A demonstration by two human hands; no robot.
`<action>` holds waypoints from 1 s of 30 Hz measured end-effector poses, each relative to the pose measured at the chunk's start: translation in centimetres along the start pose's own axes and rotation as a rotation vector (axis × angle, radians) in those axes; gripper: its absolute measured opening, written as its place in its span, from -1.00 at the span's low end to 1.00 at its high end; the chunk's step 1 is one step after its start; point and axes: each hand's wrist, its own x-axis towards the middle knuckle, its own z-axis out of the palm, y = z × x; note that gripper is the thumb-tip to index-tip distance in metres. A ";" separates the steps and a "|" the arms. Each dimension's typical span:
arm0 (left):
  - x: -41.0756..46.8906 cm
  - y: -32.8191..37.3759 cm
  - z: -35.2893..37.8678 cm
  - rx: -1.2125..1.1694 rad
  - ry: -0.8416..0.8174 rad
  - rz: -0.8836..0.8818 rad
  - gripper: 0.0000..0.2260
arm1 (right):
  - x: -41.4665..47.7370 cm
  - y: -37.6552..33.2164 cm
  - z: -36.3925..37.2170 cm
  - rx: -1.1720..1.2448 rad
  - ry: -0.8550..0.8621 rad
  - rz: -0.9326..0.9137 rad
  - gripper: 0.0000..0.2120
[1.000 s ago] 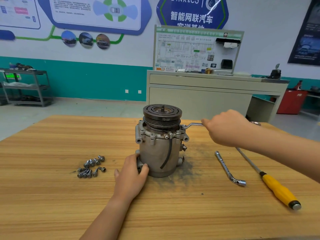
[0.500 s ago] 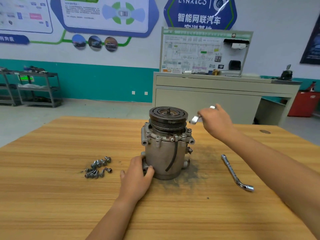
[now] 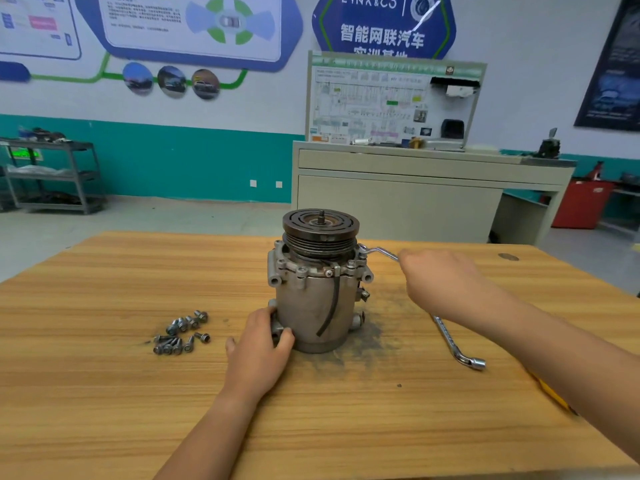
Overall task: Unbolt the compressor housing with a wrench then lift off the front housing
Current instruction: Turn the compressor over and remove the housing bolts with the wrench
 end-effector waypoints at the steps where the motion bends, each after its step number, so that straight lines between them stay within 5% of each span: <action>1: 0.0 0.0 0.0 -0.002 -0.004 0.002 -0.61 | 0.2 -0.1 -0.3 -0.037 -0.001 -0.005 -0.80; 30: 0.0 0.1 -0.3 -0.060 -0.022 -0.039 -0.60 | 3.2 0.6 -1.4 -0.557 -0.145 -0.110 -0.78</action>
